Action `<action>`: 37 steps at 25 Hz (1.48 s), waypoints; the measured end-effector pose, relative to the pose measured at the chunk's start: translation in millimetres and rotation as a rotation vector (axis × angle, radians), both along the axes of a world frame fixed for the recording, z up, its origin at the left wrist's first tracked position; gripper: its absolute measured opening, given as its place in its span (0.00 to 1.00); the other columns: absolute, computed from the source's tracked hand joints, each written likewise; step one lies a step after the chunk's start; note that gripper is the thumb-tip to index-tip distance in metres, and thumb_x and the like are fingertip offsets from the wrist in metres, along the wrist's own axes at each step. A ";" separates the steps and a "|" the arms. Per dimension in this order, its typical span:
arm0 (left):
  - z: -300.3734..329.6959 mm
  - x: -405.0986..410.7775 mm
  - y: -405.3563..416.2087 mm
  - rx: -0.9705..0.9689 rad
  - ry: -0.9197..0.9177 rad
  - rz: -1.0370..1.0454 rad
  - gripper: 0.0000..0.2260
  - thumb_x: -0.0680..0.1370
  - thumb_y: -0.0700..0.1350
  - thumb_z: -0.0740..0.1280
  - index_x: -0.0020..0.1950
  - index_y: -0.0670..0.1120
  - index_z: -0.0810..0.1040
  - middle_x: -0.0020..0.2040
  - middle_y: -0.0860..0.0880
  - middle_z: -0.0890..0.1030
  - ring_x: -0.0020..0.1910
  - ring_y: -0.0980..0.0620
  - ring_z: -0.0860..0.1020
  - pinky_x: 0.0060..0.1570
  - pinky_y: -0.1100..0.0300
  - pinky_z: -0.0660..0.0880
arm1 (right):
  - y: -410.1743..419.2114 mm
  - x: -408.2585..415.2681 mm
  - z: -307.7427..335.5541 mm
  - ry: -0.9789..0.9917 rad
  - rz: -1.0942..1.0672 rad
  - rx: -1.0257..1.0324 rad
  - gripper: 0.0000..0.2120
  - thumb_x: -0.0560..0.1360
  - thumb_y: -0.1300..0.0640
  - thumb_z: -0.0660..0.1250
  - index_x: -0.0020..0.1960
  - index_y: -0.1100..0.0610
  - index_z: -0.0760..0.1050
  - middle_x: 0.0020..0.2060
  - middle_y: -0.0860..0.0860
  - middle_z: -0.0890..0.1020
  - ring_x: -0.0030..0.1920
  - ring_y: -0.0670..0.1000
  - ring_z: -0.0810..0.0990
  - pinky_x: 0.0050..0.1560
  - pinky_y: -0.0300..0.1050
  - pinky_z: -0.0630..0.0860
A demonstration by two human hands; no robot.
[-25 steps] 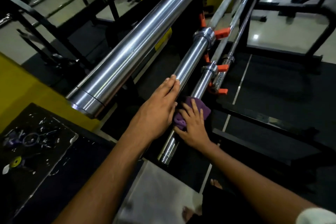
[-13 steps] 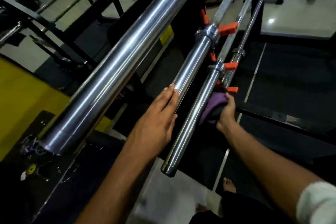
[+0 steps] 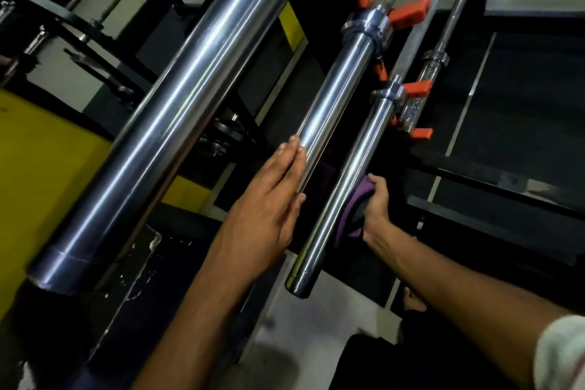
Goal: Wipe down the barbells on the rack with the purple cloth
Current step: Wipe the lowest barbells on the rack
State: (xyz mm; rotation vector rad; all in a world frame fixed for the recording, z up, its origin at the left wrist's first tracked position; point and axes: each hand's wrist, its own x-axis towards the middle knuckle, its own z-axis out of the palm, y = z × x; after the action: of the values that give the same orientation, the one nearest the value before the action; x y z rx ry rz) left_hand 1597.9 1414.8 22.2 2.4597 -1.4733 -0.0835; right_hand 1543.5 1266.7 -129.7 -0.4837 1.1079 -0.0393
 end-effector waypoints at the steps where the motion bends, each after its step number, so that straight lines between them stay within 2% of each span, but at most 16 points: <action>1: 0.7 -0.4 0.6 -0.003 0.007 0.004 0.28 0.82 0.40 0.64 0.80 0.45 0.58 0.81 0.51 0.56 0.80 0.56 0.54 0.74 0.57 0.62 | -13.0 5.1 0.5 -0.012 -0.021 -0.037 0.21 0.78 0.38 0.55 0.42 0.53 0.76 0.41 0.56 0.80 0.42 0.57 0.75 0.41 0.47 0.67; 3: 0.8 -0.5 1.1 -0.007 0.015 0.014 0.28 0.82 0.40 0.64 0.80 0.45 0.58 0.81 0.52 0.56 0.79 0.57 0.54 0.74 0.57 0.62 | -44.8 24.2 -0.2 -0.058 -0.126 -0.106 0.19 0.77 0.40 0.57 0.39 0.53 0.75 0.37 0.55 0.81 0.40 0.56 0.76 0.41 0.45 0.69; 7: 0.8 0.7 -0.4 -0.004 0.046 0.027 0.28 0.82 0.40 0.64 0.81 0.46 0.58 0.81 0.53 0.56 0.79 0.58 0.54 0.74 0.59 0.61 | -68.6 39.5 3.3 -0.113 -0.284 -0.148 0.18 0.79 0.44 0.58 0.36 0.52 0.73 0.25 0.48 0.80 0.36 0.52 0.76 0.34 0.40 0.69; 9: 3.0 2.2 0.1 -0.015 0.096 0.025 0.28 0.82 0.41 0.63 0.81 0.47 0.57 0.81 0.54 0.55 0.79 0.59 0.53 0.75 0.61 0.59 | -33.9 24.8 -0.7 -0.128 -0.242 -0.074 0.21 0.80 0.42 0.56 0.37 0.53 0.75 0.25 0.49 0.80 0.32 0.51 0.78 0.31 0.38 0.71; 12: 7.6 3.0 2.3 -0.013 0.183 0.026 0.28 0.83 0.42 0.63 0.81 0.49 0.56 0.81 0.57 0.54 0.79 0.60 0.52 0.77 0.60 0.56 | 26.6 -2.2 -3.2 -0.177 -0.158 0.033 0.24 0.79 0.39 0.56 0.39 0.55 0.78 0.29 0.54 0.82 0.32 0.54 0.80 0.38 0.42 0.75; 14: 8.8 3.4 3.3 -0.027 0.197 0.023 0.28 0.83 0.41 0.63 0.81 0.49 0.56 0.81 0.57 0.54 0.79 0.60 0.52 0.77 0.62 0.55 | 25.6 -2.5 -1.1 -0.188 -0.188 0.033 0.22 0.79 0.41 0.55 0.37 0.55 0.76 0.28 0.54 0.81 0.34 0.54 0.78 0.38 0.43 0.74; 17: 7.3 2.4 3.2 -0.047 0.220 0.023 0.27 0.83 0.41 0.63 0.80 0.48 0.58 0.81 0.56 0.55 0.79 0.60 0.53 0.77 0.60 0.56 | -1.5 11.0 7.6 -0.170 -0.214 -0.044 0.22 0.80 0.42 0.53 0.35 0.53 0.73 0.25 0.51 0.80 0.32 0.53 0.78 0.30 0.38 0.72; 20: 7.6 3.5 4.1 -0.057 0.242 0.024 0.27 0.83 0.41 0.63 0.81 0.48 0.57 0.81 0.57 0.55 0.79 0.61 0.53 0.78 0.58 0.56 | 14.4 -2.7 1.0 -0.181 -0.084 -0.139 0.24 0.81 0.39 0.52 0.39 0.53 0.74 0.27 0.52 0.81 0.31 0.53 0.80 0.32 0.42 0.74; 23: 10.1 5.9 7.5 -0.094 0.298 0.023 0.27 0.83 0.40 0.63 0.80 0.48 0.60 0.80 0.57 0.57 0.78 0.62 0.54 0.77 0.63 0.55 | 40.3 -25.6 -0.5 -0.162 0.008 -0.141 0.22 0.83 0.40 0.52 0.46 0.54 0.76 0.34 0.55 0.83 0.36 0.54 0.80 0.35 0.45 0.74; 25: 11.6 8.6 8.9 -0.127 0.370 0.023 0.25 0.82 0.38 0.63 0.79 0.47 0.62 0.80 0.56 0.59 0.78 0.63 0.55 0.76 0.66 0.54 | 52.3 -31.3 -1.4 -0.172 -0.038 -0.104 0.21 0.82 0.40 0.55 0.48 0.54 0.77 0.39 0.58 0.82 0.39 0.55 0.80 0.38 0.46 0.74; 28: 8.4 12.1 10.7 -0.133 0.403 -0.013 0.24 0.83 0.38 0.62 0.79 0.46 0.62 0.80 0.54 0.59 0.79 0.61 0.54 0.77 0.62 0.54 | 87.6 -30.0 -0.4 -0.182 -0.146 -0.014 0.25 0.79 0.36 0.57 0.45 0.56 0.81 0.36 0.57 0.83 0.39 0.56 0.81 0.41 0.46 0.76; 30: 4.9 13.4 11.6 -0.134 0.377 -0.045 0.24 0.83 0.39 0.62 0.79 0.46 0.62 0.80 0.53 0.58 0.79 0.60 0.54 0.78 0.60 0.54 | 116.6 -33.0 -1.6 -0.143 -0.192 0.002 0.28 0.78 0.34 0.57 0.52 0.57 0.82 0.40 0.59 0.84 0.42 0.58 0.82 0.42 0.47 0.76; 32: 2.4 14.2 12.1 -0.147 0.365 -0.053 0.24 0.83 0.39 0.62 0.79 0.45 0.62 0.80 0.52 0.58 0.79 0.59 0.53 0.77 0.63 0.53 | 142.5 -41.5 0.1 -0.103 -0.181 0.011 0.28 0.78 0.34 0.58 0.54 0.57 0.80 0.42 0.60 0.83 0.44 0.58 0.81 0.42 0.47 0.76; 34: 0.7 15.5 9.0 -0.155 0.356 -0.051 0.24 0.83 0.38 0.62 0.79 0.44 0.62 0.80 0.51 0.59 0.79 0.58 0.54 0.75 0.69 0.51 | 159.2 -51.3 -4.1 -0.046 -0.134 -0.039 0.22 0.81 0.37 0.56 0.49 0.54 0.76 0.43 0.59 0.80 0.44 0.56 0.79 0.42 0.48 0.74; 37: -2.3 18.5 8.5 -0.182 0.338 -0.081 0.24 0.82 0.37 0.62 0.78 0.42 0.63 0.80 0.49 0.60 0.79 0.55 0.55 0.73 0.74 0.49 | 173.3 -70.6 -14.5 -0.011 -0.022 -0.149 0.21 0.81 0.39 0.60 0.53 0.57 0.79 0.45 0.57 0.84 0.48 0.56 0.81 0.52 0.49 0.77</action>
State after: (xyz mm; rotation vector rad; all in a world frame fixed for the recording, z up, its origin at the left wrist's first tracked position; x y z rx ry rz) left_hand 1616.4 1423.3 19.9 2.1169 -1.3659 -0.3466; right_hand 1472.9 1440.0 -144.2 -0.6040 1.1044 -0.1440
